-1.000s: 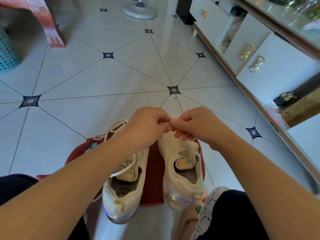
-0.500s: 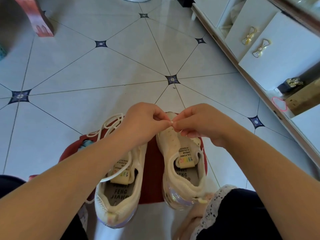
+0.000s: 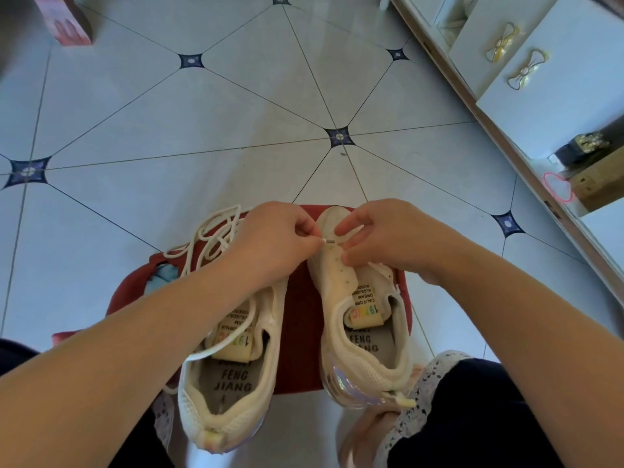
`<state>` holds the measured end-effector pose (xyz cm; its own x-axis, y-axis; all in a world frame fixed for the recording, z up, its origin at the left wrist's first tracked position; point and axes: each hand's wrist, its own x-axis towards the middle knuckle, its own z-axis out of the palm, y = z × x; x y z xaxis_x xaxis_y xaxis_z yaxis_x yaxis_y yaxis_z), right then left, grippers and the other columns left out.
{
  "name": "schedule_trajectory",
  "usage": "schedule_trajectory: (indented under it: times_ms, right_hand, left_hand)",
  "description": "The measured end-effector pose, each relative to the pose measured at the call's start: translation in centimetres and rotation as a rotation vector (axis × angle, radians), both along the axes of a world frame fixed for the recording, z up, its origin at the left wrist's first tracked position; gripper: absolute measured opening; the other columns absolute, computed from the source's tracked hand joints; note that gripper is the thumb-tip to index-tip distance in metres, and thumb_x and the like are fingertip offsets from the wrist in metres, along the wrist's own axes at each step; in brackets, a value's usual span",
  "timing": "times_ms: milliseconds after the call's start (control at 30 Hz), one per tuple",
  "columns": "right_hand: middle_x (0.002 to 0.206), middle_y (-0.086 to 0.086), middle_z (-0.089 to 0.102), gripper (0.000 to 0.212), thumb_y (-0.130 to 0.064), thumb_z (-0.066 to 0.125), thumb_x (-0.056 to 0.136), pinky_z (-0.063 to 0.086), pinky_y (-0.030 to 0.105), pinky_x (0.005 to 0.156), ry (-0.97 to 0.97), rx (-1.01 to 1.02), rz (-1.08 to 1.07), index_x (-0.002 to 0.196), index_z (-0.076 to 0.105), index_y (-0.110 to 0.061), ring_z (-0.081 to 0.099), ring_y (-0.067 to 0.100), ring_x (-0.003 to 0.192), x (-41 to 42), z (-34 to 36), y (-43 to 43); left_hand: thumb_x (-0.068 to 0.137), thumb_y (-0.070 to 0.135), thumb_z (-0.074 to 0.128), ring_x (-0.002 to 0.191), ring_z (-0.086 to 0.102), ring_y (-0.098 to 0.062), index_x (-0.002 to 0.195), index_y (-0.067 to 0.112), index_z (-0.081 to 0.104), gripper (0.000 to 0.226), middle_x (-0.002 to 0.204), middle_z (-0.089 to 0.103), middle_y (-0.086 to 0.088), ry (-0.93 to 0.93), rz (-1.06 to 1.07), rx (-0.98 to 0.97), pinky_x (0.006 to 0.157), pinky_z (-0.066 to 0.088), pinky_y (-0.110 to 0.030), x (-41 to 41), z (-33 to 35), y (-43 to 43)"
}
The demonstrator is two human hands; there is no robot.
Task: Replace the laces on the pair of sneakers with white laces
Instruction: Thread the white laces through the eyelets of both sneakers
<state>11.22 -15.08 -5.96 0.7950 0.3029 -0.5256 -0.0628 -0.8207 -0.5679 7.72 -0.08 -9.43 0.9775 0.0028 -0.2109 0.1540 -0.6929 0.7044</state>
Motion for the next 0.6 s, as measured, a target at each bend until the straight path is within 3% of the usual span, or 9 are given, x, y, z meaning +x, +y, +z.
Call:
schedule_trajectory:
  times_ms: [133,333,500,600]
  right_hand:
    - [0.087,-0.006,0.068,0.029,-0.002,0.070,0.072,0.050,0.035,0.088,0.035,0.123,-0.102,0.085,0.061,-0.027,0.062,0.014,0.093,-0.3,-0.5,-0.3]
    - [0.078,-0.005,0.071,0.028,0.002,0.068,0.074,0.048,0.019,0.064,0.092,0.256,-0.168,0.088,0.062,-0.022,0.065,0.006,0.074,-0.7,-0.4,-0.6]
    - [0.075,-0.008,0.070,0.026,-0.009,0.073,0.071,0.052,0.032,0.080,-0.052,0.206,-0.156,0.085,0.061,-0.027,0.065,0.008,0.079,-1.3,-1.0,-0.4]
    - [0.076,-0.010,0.069,0.024,-0.013,0.073,0.073,0.051,0.027,0.079,-0.151,0.170,-0.131,0.088,0.061,-0.028,0.063,0.003,0.078,-1.5,-1.4,-0.3]
  left_hand:
    - [0.080,0.026,0.066,0.059,0.048,-0.001,0.062,0.033,0.057,0.021,0.061,0.054,0.014,0.001,-0.012,0.031,0.052,0.031,-0.017,0.0,0.0,0.1]
    - [0.080,0.030,0.064,0.059,0.047,0.001,0.066,0.034,0.057,0.016,0.063,0.052,0.014,-0.011,-0.046,0.099,0.050,0.026,-0.016,-0.2,-0.2,0.1]
    - [0.081,0.028,0.064,0.068,0.051,-0.003,0.070,0.034,0.057,0.014,0.067,0.053,0.015,-0.012,-0.055,0.078,0.059,0.034,-0.020,-0.1,-0.4,0.1]
    - [0.081,0.025,0.064,0.070,0.051,-0.004,0.071,0.032,0.058,0.013,0.068,0.052,0.015,-0.025,-0.051,0.055,0.065,0.035,-0.023,0.0,-0.6,-0.1]
